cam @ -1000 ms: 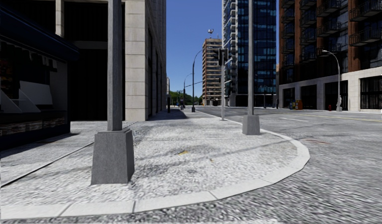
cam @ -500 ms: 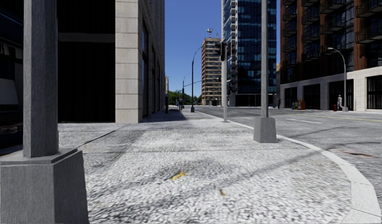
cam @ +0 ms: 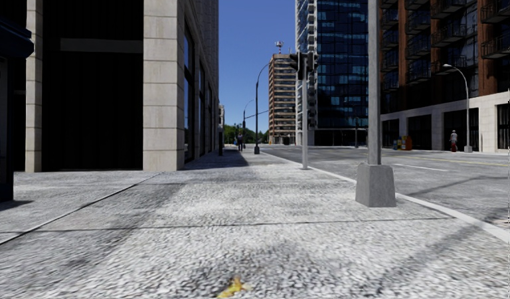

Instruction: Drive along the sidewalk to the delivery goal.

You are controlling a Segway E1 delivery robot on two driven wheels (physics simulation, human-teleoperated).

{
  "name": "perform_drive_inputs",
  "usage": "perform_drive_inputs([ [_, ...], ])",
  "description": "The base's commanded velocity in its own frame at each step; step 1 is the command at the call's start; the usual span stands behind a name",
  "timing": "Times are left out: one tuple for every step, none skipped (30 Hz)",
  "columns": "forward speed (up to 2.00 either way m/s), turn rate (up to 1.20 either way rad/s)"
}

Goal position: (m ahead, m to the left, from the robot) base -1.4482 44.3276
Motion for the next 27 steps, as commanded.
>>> perform_drive_inputs([
  [1.35,0.0],
  [1.35,0.02],
  [1.35,0.03],
  [1.35,0.03],
  [1.35,0.04],
  [1.35,0.07],
  [1.35,0.11],
  [1.35,0.11],
  [1.35,0.15],
  [1.35,0.2],
  [1.35,0.26],
  [1.35,0.26],
  [1.35,0.29],
  [1.36,0.3],
  [1.36,0.3],
  [1.36,0.3],
  [1.36,0.35],
  [1.36,0.39],
  [1.36,0.41],
  [1.36,0.41],
  [1.36,0.41],
  [1.36,0.41],
  [1.36,0.41],
  [1.36,0.41],
  [1.36,0.42],
  [1.36,0.45],
  [1.36,0.54],
])
